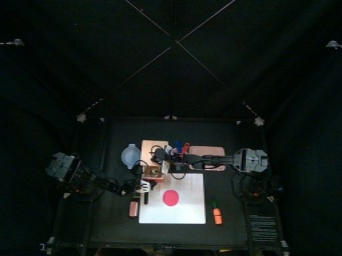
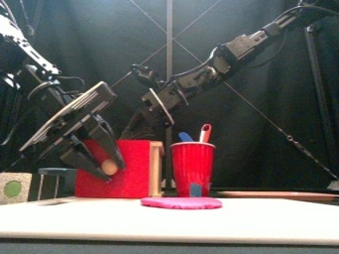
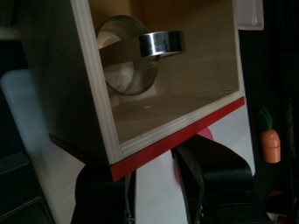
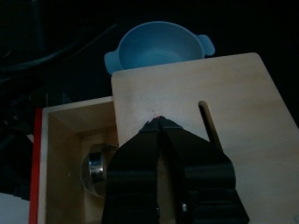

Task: Get the cutter from the drawer then cut the dough then place the extra dough in the bowl
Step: Place the cutter on the board

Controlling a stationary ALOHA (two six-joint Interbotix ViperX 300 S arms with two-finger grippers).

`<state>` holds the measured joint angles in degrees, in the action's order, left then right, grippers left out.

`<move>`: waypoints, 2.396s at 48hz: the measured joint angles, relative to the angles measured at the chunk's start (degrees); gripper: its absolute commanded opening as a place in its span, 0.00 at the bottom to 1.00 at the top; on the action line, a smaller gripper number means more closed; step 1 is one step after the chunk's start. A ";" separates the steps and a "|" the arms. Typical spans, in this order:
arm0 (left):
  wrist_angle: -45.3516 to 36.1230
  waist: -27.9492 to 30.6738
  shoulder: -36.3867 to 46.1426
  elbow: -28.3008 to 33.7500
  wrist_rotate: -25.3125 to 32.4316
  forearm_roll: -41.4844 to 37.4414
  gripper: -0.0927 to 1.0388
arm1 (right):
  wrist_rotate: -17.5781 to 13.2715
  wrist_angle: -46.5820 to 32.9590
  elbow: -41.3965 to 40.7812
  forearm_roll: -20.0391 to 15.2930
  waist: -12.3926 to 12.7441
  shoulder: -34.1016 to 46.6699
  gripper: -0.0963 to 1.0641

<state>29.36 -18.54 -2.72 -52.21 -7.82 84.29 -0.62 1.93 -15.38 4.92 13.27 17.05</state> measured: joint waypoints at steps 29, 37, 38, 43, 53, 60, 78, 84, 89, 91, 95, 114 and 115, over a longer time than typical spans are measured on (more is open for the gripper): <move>-1.05 -1.41 -0.44 0.00 0.18 0.35 0.79 | -0.09 0.00 0.00 0.00 0.00 0.00 0.11; -1.05 -1.85 0.09 -0.09 0.18 0.44 0.80 | -0.09 0.00 0.00 -0.09 0.00 0.00 0.11; -1.05 -1.93 0.18 -0.18 0.09 0.44 0.80 | -0.09 0.00 0.00 -0.09 0.00 0.00 0.11; -0.97 -2.90 1.67 -0.62 0.09 0.44 0.80 | 0.00 0.00 0.00 -0.09 0.00 0.00 0.11; 0.79 -5.80 7.56 -2.72 0.44 0.09 0.78 | -0.09 0.00 0.09 -0.09 0.00 0.00 0.11; 1.93 -6.86 13.54 -5.27 0.44 -1.58 0.78 | -0.18 0.00 0.26 -0.09 0.00 0.00 0.11; 9.05 -6.86 29.00 -15.03 0.88 -16.08 0.73 | 0.00 0.88 1.76 0.53 -1.93 -0.35 0.16; 11.25 -6.68 31.64 -18.63 0.79 -24.70 0.67 | 0.00 1.05 1.85 1.14 -3.08 -1.41 0.25; 11.78 -5.36 32.08 -20.13 0.88 -30.94 0.62 | -0.09 1.14 1.93 1.67 -4.66 -2.90 0.38; 11.87 -4.66 32.08 -20.48 0.88 -33.05 0.60 | 0.00 1.23 2.02 1.67 -4.92 -3.25 0.43; 11.87 -2.90 32.08 -21.18 0.88 -37.35 0.58 | 0.00 1.14 2.02 1.58 -5.80 -3.96 0.55; 11.87 1.14 32.34 -21.53 0.88 -48.60 0.57 | -0.26 9.58 3.43 -0.26 -7.56 -4.04 0.69; 11.87 1.14 32.34 -21.53 0.88 -48.78 0.57 | -0.18 10.28 3.69 -0.35 -7.56 -4.04 0.69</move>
<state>41.22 -17.40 29.62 -73.74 -6.94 35.51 -0.79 12.22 -11.69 4.57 5.71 13.01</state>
